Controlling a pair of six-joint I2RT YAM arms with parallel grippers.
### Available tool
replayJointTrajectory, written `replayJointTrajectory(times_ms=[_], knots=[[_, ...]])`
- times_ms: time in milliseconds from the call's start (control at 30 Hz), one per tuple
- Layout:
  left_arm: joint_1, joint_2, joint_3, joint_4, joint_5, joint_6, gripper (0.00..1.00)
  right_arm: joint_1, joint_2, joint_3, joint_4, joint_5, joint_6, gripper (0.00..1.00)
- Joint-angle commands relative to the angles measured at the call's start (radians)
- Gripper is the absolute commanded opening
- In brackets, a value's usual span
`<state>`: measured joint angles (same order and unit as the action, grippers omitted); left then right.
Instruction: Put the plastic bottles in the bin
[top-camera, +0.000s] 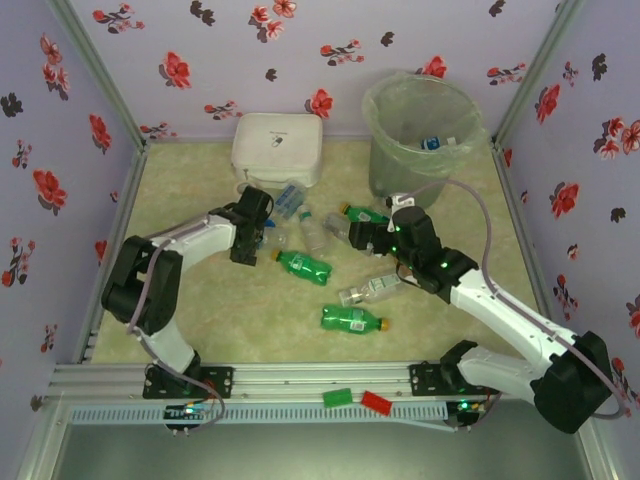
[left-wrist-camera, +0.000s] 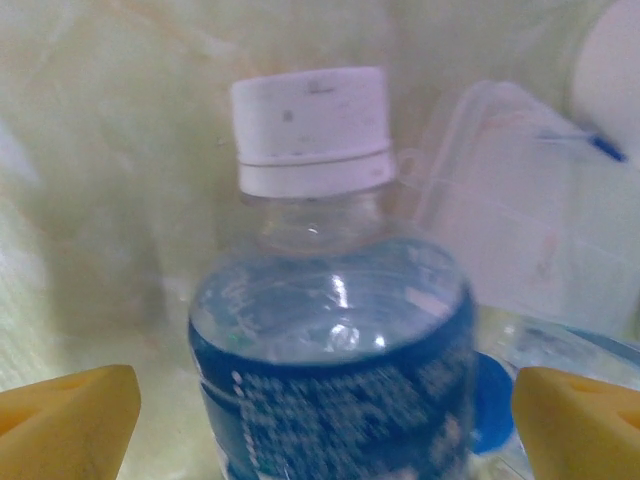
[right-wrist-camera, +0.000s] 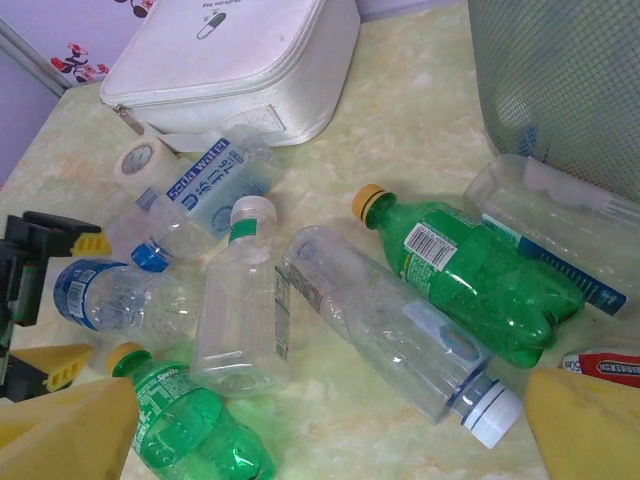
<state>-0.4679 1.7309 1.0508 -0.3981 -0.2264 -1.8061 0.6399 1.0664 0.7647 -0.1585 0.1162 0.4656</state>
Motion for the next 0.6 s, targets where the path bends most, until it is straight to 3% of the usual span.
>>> replayJointTrajectory(times_ms=[0, 267, 567], knots=[[0.023, 0.055, 0.040, -0.029, 0.063, -0.021, 0.93, 0.009, -0.009, -0.016, 0.052, 0.002, 0.003, 1.00], [0.030, 0.102, 0.050, -0.052, 0.067, 0.002, 0.91, 0.010, -0.026, -0.026, 0.023, 0.024, -0.012, 1.00], [0.042, 0.078, 0.008, -0.004, 0.060, 0.034, 0.67, 0.010, -0.012, -0.042, 0.042, 0.030, -0.011, 1.00]])
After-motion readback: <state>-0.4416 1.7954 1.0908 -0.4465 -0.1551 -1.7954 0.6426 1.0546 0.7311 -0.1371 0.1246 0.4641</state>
